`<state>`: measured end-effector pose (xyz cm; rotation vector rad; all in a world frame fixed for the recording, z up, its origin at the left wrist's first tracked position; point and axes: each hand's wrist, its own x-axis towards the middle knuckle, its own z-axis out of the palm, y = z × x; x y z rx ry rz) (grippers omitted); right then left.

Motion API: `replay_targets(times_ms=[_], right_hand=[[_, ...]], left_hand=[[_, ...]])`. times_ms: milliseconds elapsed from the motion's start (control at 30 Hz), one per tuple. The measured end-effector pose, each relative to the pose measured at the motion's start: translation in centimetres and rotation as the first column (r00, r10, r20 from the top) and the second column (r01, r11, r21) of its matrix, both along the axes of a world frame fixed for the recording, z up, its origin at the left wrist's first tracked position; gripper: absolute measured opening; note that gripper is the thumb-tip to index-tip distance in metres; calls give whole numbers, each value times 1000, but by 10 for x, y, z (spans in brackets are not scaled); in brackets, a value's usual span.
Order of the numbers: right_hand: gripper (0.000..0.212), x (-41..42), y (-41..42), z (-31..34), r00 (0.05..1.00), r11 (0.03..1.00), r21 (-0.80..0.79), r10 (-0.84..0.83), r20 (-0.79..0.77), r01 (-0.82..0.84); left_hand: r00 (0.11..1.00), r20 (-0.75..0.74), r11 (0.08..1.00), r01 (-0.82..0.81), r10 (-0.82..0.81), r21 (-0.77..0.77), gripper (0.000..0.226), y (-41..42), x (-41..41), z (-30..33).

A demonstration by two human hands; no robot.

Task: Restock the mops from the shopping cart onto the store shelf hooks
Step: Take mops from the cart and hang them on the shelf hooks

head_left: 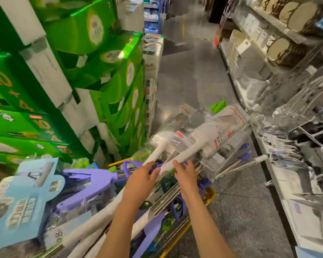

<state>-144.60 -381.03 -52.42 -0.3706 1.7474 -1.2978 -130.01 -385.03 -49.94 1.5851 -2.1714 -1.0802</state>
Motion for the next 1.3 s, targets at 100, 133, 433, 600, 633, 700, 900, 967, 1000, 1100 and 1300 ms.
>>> replay_targets(times_ms=[100, 133, 433, 600, 633, 700, 900, 967, 1000, 1100, 1300], right_hand=[[50, -8, -8, -8, 985, 997, -40, -53, 161, 60], [43, -10, -10, -8, 973, 995, -60, -64, 224, 79], [47, -26, -22, -15, 862, 990, -58, -85, 501, 131], [45, -28, -22, -9, 870, 988, -85, -72, 487, 130], [44, -28, -22, -7, 878, 987, -93, -71, 473, 131], [40, -27, -23, -2, 896, 985, -121, -61, 440, 127], [35, -20, -19, 37, 906, 967, -217, -32, 422, 135], [36, -16, -15, 51, 904, 958, -242, -38, 426, 154], [36, -13, -13, 59, 903, 951, -258, -43, 427, 168], [30, -9, 0, 85, 907, 924, -321, -61, 416, 209], [11, -13, 36, 139, 910, 841, -431, -158, 383, 328]], left_hand=[[995, 97, 1000, 15, -12, -24, 38, -5, -5, -10], [990, 139, 999, 18, -14, -33, 38, -6, -6, -10], [941, 336, 998, 53, -44, -19, 46, -10, -16, -12], [956, 291, 999, 41, -33, -23, 46, -9, -16, -6], [960, 279, 999, 33, -25, -26, 46, -8, -15, -4], [971, 241, 1000, 14, -9, -19, 45, -8, -14, 3], [962, 272, 995, 50, -25, -86, 49, -13, -8, 39], [945, 324, 987, 86, -38, -134, 48, -13, -5, 54], [940, 337, 983, 102, -44, -155, 48, -12, -3, 63], [934, 348, 968, 154, -77, -198, 48, -8, -2, 89], [924, 349, 919, 265, -156, -292, 53, 17, -14, 154]])
